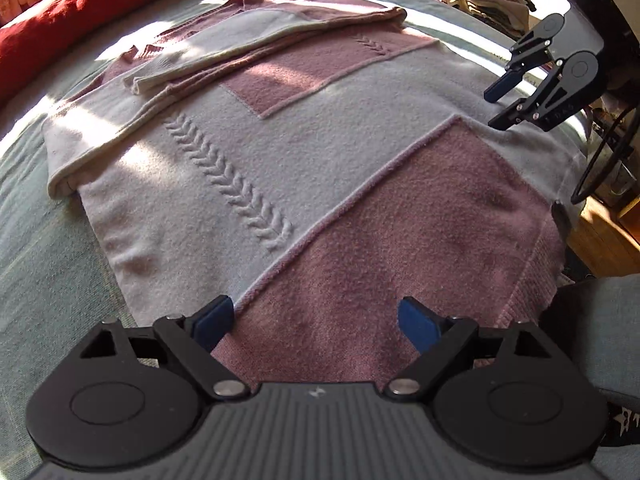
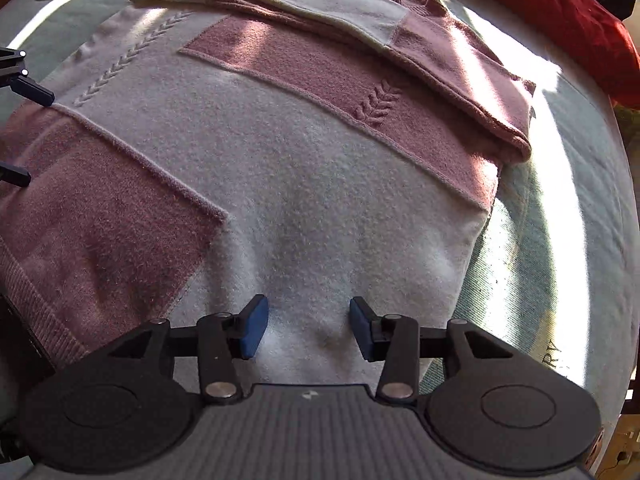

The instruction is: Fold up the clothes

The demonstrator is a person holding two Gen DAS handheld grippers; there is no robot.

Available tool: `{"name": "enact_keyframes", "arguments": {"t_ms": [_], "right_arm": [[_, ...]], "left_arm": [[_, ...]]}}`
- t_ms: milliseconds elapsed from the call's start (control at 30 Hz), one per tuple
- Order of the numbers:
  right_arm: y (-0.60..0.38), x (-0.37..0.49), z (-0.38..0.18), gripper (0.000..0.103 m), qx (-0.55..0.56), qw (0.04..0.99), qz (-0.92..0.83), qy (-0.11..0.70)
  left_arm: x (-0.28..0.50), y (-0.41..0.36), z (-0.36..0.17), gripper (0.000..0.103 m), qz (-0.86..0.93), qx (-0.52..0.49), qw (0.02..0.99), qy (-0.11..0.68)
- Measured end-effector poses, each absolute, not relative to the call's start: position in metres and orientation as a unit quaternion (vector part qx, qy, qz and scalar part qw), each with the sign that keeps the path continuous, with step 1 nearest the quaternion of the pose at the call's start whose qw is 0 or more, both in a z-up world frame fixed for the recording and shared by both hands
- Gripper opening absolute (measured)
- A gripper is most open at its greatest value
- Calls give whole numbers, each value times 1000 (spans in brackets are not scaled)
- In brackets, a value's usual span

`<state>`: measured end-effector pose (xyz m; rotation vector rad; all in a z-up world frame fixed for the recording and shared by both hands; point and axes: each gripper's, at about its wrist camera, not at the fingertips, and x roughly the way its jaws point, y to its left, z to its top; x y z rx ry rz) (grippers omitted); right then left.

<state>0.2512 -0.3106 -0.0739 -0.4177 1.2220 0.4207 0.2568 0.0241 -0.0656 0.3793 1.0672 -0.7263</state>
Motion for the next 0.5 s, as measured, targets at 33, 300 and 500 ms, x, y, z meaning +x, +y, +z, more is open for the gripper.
{"name": "enact_keyframes", "arguments": {"t_ms": [33, 300, 500], "right_arm": [[-311, 250, -75, 51, -193, 779, 193, 565], [-326, 244, -79, 60, -183, 793, 218, 539], [-332, 233, -69, 60, -210, 796, 269, 500]], "left_arm": [[257, 24, -67, 90, -339, 173, 780, 497], [241, 13, -79, 98, -307, 178, 805, 476], [224, -6, -59, 97, -287, 206, 821, 448]]}}
